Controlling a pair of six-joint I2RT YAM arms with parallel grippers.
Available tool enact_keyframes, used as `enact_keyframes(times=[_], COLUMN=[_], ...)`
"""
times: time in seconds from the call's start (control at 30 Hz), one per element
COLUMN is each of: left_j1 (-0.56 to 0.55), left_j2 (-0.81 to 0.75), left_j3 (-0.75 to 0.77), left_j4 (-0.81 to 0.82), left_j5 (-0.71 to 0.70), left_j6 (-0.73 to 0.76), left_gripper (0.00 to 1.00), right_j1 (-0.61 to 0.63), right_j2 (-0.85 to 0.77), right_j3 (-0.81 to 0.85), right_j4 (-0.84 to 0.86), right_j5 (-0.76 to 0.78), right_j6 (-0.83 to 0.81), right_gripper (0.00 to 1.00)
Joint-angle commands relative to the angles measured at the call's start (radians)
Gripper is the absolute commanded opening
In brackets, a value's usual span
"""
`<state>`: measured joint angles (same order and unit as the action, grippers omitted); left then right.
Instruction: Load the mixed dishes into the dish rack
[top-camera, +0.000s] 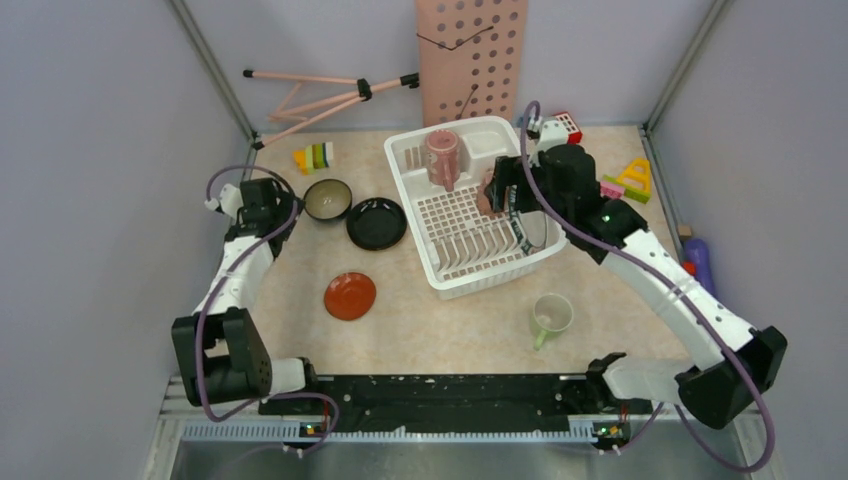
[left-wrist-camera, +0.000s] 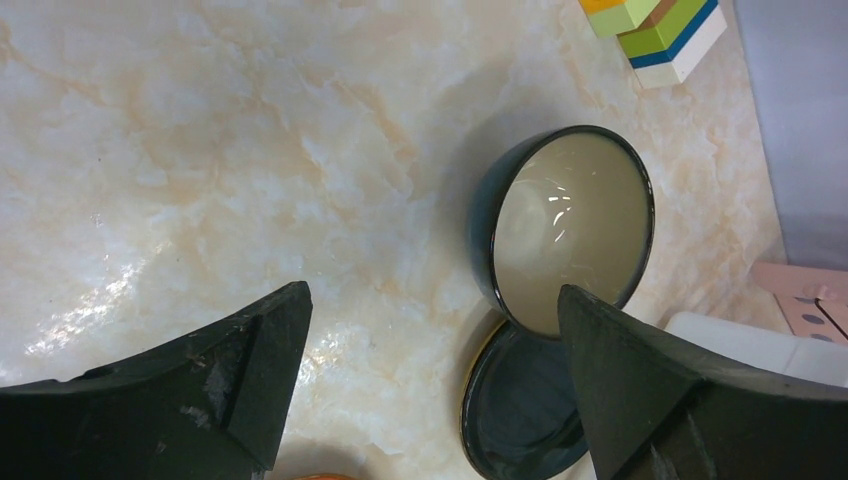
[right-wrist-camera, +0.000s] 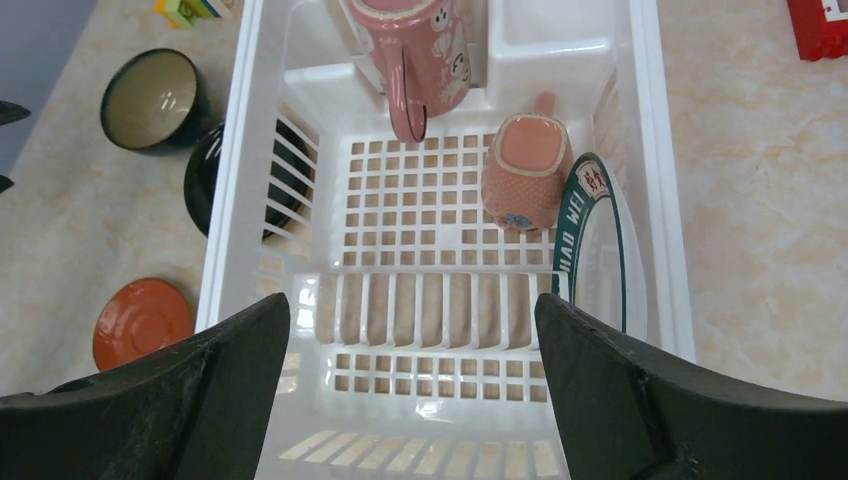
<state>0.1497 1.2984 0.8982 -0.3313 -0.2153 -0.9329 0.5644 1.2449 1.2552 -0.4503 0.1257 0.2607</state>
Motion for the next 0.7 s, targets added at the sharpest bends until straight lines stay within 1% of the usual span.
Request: enact_keyframes(times=[0.0,0.07,0.17,0.33,0.43,0.57,0.6,0.67], left_j1=[0.008,0.010,0.010,0.008,0.008,0.008,0.008,0.008], left_j2=[0.080,0.140,0.224,0.355,0.416,0.440,0.443,0.455], left_j3=[0.083,0.142,0.229,0.306,0.341,0.316,0.306,0.295], left_j4=[0.044,0.008,-0.049,-0.077,-0.131,-0.111,-0.099,-0.079], left_j5=[0.005,0.028,0.108,0.259,0.263,0.254,0.254,0.266], left_j6=[0.027,0.035,0.072,0.075,0.068,0.069,0.063,0.058], left_gripper=[0.98,0.97,0.93,0.83,0.79,0.74,0.72,0.63], right_j1=[-0.014,-0.015,-0.017,-0.018,-0.018,-0.018,-0.018,-0.018], right_j2=[-0.077,-0.096,-0.102,-0.104,-0.099,-0.097,-0.097,-0.098], right_j3=[-0.052,-0.067,-0.068,-0.077,-0.078,-0.085,-0.086,-0.087], right_j4=[0.049,0.049,0.031,0.029,0.031,0.035,0.036,0.039], right_j5=[0.007,0.017,0.030,0.031,0.020,0.015,0.013,0.009], right_j6=[0.025,0.025,0.021,0.023,0.026,0.030,0.030,0.034], right_gripper=[0.90,0.90,0.90,0.91,0.91,0.90,0.90,0.90])
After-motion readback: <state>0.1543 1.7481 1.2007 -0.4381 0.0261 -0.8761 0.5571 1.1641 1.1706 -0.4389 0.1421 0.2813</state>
